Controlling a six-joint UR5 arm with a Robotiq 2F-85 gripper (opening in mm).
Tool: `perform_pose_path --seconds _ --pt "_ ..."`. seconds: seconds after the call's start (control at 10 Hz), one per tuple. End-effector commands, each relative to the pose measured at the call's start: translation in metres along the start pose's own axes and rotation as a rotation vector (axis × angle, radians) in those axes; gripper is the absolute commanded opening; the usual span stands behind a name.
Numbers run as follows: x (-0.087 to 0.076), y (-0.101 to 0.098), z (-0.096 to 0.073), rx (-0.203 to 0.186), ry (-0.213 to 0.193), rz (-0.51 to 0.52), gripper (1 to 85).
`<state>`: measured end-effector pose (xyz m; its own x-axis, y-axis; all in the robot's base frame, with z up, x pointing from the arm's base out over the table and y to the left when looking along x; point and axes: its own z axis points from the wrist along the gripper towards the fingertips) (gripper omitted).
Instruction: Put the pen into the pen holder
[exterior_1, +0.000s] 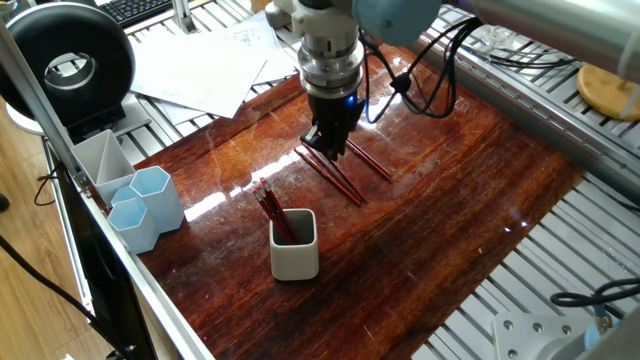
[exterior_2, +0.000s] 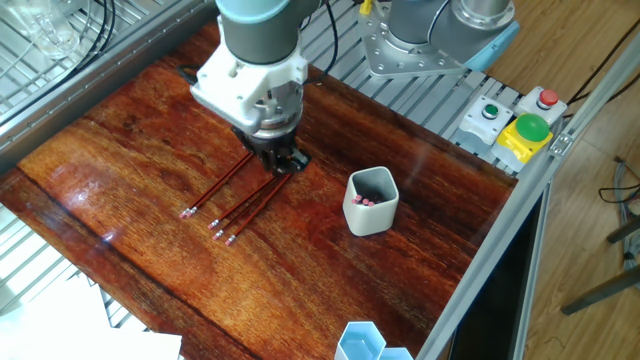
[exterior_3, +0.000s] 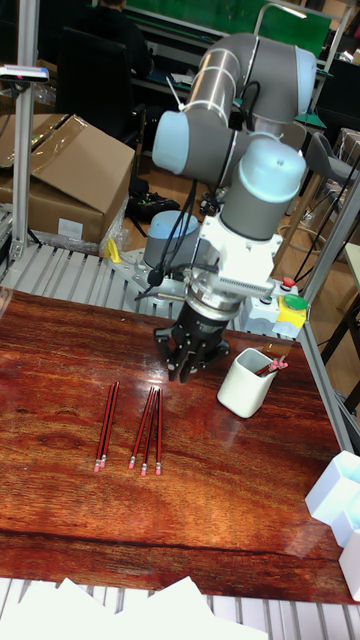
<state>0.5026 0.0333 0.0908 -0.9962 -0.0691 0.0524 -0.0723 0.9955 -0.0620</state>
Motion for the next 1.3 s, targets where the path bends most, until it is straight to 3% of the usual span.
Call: perform_pose_path --seconds 0.0,0.1,0.2,0.3,0.5,0.7,0.9,1.2 --pt "-0.01 0.006 0.003 -0.029 -0.026 0.065 22.3" --pt "-0.015 0.008 0.003 -0.039 -0.046 0.077 23.3" --pt "-0.01 0.012 0.003 -0.051 -0.028 0.085 23.7" --pt "-0.011 0.0 0.007 -0.019 0.036 0.068 22.3" --pt "-0.042 -0.011 0.021 -0.022 0.044 0.033 22.7" --pt "-0.056 -0.016 0.031 -0.03 0.048 0.028 23.0" --pt "-0.053 -0.009 0.037 -0.056 0.067 0.056 23.0" --pt "-0.056 -0.007 0.049 -0.041 0.077 0.062 23.0"
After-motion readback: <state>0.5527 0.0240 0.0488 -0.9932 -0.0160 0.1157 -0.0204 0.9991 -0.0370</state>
